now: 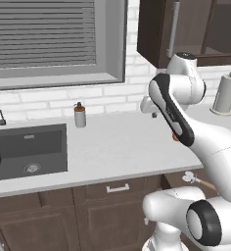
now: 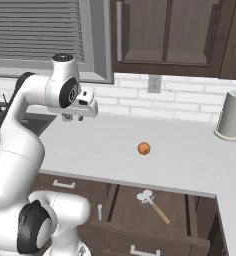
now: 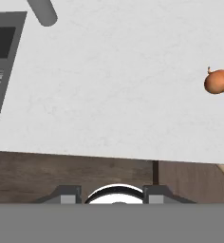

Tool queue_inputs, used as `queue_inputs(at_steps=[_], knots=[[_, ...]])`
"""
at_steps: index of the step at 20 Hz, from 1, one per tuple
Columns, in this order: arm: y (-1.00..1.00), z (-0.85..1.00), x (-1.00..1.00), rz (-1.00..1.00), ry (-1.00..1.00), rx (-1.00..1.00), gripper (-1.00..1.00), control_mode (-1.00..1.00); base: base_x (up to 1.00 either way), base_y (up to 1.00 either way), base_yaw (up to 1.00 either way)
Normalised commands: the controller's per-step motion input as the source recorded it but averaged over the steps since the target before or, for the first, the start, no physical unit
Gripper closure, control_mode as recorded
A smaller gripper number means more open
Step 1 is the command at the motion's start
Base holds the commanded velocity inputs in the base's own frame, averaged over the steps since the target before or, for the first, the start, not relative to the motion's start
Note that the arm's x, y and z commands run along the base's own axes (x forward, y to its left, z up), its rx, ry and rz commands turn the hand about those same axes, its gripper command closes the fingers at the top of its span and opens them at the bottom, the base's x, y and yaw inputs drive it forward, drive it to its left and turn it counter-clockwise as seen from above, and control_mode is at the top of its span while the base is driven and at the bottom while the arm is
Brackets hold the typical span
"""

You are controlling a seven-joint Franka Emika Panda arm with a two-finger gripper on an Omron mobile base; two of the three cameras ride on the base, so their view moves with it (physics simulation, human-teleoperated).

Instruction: Pick the pizza cutter from the drawer and place it on the counter.

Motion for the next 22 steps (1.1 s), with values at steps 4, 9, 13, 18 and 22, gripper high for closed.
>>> queue_inputs(at_steps=[4, 9, 13, 18, 22], knots=[[0.00, 0.00, 0.00, 0.00, 0.00, 0.00, -1.00, 1.00, 0.00, 0.00, 0.00], [0.00, 0.00, 0.00, 0.00, 0.00, 0.00, -1.00, 1.00, 0.00, 0.09, 0.00], [0.00, 0.00, 0.00, 0.00, 0.00, 0.00, -1.00, 1.00, 0.14, 0.41, 0.00], [0.00, 0.00, 0.00, 0.00, 0.00, 0.00, -1.00, 1.00, 0.28, 0.34, -0.01], [0.00, 0.00, 0.00, 0.00, 0.00, 0.00, -1.00, 1.00, 0.49, 0.04, 0.00]])
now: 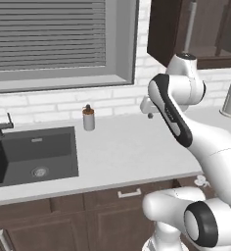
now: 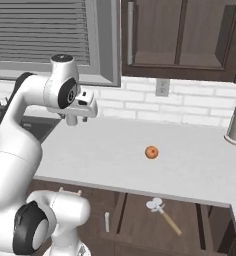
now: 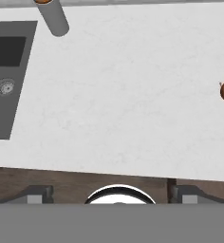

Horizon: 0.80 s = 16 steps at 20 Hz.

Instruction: Pick the pizza cutter from the drawer and place it on the counter.

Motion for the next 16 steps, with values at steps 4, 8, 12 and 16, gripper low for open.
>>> queue_inputs(at_steps=[4, 8, 12, 16], knots=[[0.00, 0.00, 0.00, 0.00, 0.00, 0.00, -1.00, 1.00, 0.56, -0.09, 0.00], [0.00, 0.00, 0.00, 0.00, 0.00, 0.00, -1.00, 1.00, 0.19, 0.00, 0.00], [0.00, 0.00, 0.00, 0.00, 0.00, 0.00, -1.00, 1.00, 0.00, 0.00, 0.00], [0.00, 0.00, 0.00, 0.00, 0.00, 0.00, -1.00, 1.00, -0.06, 0.00, 0.00]])
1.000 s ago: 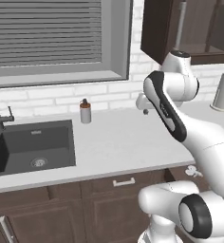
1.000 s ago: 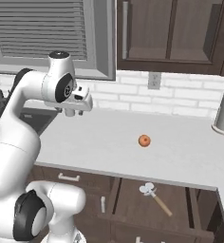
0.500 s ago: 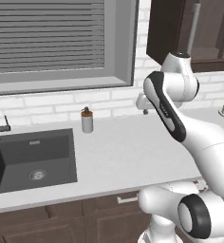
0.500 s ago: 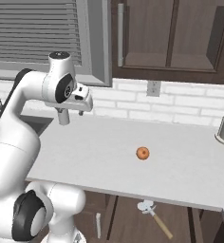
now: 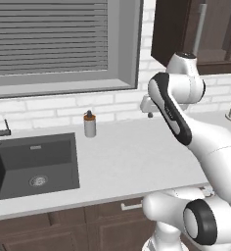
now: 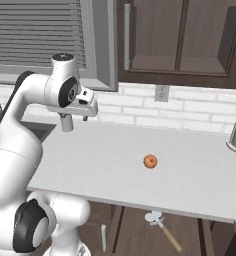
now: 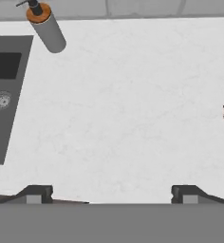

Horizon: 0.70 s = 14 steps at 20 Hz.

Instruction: Pick the pizza cutter from the drawer and place it on the counter.

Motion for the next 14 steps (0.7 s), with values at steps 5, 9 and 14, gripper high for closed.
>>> queue_inputs(at_steps=[5, 9, 14], knots=[[-0.51, -0.04, -0.55, 0.00, 0.00, 0.00, -1.00, -1.00, -0.06, -0.03, 0.00], [-1.00, -0.18, -0.82, -0.03, 0.00, 0.02, -1.00, -1.00, 0.00, 0.00, 0.00], [-1.00, -0.31, -0.33, -0.10, 0.09, 0.01, -1.00, -1.00, 0.00, 0.00, 0.00]])
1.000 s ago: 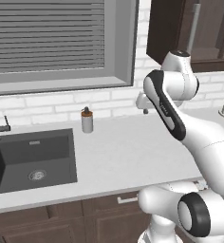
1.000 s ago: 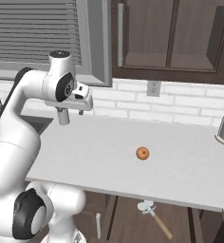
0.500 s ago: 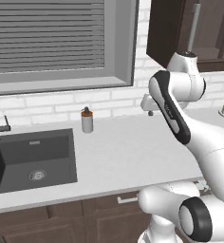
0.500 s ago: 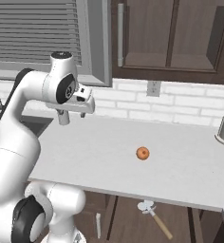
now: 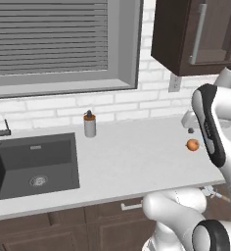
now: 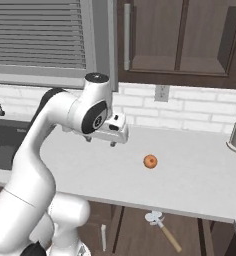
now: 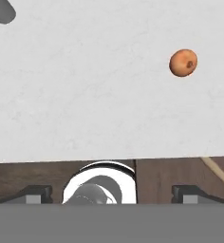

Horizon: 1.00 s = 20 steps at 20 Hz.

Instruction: Pick the pizza cutter from the drawer and place it on the counter.

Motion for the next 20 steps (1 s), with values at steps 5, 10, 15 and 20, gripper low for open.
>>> queue_inputs(at_steps=[5, 10, 15, 20], knots=[[-1.00, -0.38, 0.00, -0.09, 0.13, 0.00, -1.00, -1.00, 0.00, 0.00, 0.00], [-1.00, -0.64, -0.06, -0.04, 0.15, 0.00, -1.00, -1.00, 0.00, 0.00, 0.00], [-1.00, -0.84, -0.43, 0.00, 0.12, 0.00, -1.00, -1.00, 0.00, 0.00, 0.00], [-0.77, -0.73, -0.29, 0.01, 0.09, 0.00, -1.00, -1.00, 0.00, 0.00, 0.00]])
